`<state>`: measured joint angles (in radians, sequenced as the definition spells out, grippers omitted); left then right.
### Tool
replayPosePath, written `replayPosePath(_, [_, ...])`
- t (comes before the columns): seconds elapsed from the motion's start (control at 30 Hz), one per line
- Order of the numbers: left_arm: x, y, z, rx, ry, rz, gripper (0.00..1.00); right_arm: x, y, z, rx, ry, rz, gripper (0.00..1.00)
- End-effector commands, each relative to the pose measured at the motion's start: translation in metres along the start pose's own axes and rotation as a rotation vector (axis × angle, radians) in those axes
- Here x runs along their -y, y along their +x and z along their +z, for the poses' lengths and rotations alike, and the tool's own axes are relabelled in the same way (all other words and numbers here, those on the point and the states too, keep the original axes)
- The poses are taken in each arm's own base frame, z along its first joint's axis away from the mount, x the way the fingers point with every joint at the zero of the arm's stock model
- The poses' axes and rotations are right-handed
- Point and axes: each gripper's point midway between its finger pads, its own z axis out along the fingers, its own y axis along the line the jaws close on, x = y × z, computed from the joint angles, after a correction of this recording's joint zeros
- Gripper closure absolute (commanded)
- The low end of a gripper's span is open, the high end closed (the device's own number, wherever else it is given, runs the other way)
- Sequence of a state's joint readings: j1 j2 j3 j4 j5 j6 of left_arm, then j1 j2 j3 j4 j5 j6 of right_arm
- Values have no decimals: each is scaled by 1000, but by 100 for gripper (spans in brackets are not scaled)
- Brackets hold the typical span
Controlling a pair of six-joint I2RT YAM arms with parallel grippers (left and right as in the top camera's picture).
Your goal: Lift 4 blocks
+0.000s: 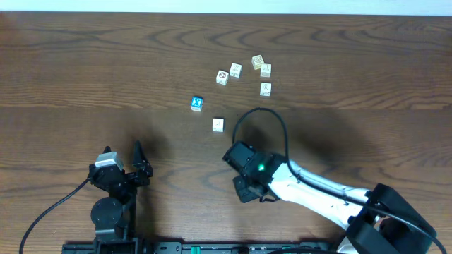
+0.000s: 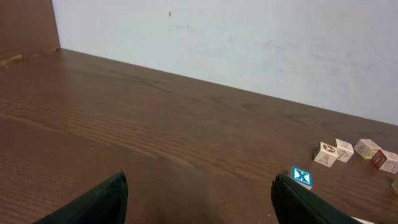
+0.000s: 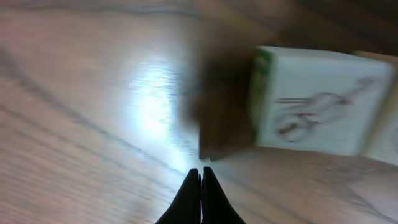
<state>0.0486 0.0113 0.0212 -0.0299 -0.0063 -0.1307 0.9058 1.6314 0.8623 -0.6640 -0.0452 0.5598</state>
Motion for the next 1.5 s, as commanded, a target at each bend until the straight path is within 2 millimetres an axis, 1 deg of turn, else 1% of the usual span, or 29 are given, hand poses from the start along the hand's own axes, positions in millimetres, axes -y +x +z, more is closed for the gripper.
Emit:
replayPosePath(0.0, [-7, 17, 1, -52, -31, 6, 26, -2, -9, -4, 58, 11, -1, 99])
replayPosePath(0.03, [-7, 17, 1, -52, -31, 6, 26, -3, -16, -4, 85, 9, -1, 99])
replayPosePath(0.2, [-7, 17, 1, -52, -31, 6, 26, -2, -32, -6, 160, 26, -1, 99])
replayPosePath(0.37, [-7, 17, 1, -52, -31, 6, 26, -2, -41, -8, 204, 32, 1, 99])
replayPosePath(0.5, [-7, 17, 1, -52, -31, 6, 26, 6, -46, -9, 235, 79, 6, 99])
replayPosePath(0.83, [-7, 17, 1, -52, -31, 6, 26, 15, -52, -12, 268, 133, 12, 99])
replayPosePath(1.0, [-7, 17, 1, -52, -31, 6, 25, 16, -53, -12, 275, 138, 15, 99])
replayPosePath(1.33, [-7, 17, 1, -52, -31, 6, 25, 26, -58, -14, 289, 160, 50, 99])
replayPosePath(1.47, [-7, 17, 1, -52, -31, 6, 26, 26, -62, -14, 300, 154, 53, 99])
